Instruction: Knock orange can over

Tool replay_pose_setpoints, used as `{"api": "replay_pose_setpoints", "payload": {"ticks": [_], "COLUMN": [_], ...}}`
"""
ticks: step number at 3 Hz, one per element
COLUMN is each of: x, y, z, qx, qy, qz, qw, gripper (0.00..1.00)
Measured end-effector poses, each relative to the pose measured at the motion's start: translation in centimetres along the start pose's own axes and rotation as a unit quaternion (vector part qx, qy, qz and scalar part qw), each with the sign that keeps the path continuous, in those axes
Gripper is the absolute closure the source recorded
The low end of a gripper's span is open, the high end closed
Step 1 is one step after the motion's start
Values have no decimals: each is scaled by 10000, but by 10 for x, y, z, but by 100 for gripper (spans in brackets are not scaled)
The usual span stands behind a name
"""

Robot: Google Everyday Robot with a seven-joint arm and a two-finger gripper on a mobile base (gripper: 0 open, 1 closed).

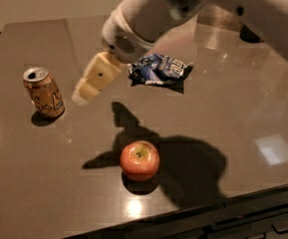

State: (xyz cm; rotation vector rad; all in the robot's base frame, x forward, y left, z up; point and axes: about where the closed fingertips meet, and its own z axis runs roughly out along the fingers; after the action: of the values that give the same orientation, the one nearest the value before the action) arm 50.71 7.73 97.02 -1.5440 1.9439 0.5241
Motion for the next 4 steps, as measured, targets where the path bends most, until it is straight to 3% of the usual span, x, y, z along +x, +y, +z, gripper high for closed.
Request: {"api": "replay_pose_setpoints", "payload": {"ticks": [1, 2, 4], "x": [-26, -46, -73], "y": [-4, 3, 14], "z": [21, 52, 108], "qx": [149, 284, 379], "qy": [-284, -425, -531], "qz": [321, 433, 289], "qw": [9990, 9978, 9975], "gripper": [0, 0, 0]}}
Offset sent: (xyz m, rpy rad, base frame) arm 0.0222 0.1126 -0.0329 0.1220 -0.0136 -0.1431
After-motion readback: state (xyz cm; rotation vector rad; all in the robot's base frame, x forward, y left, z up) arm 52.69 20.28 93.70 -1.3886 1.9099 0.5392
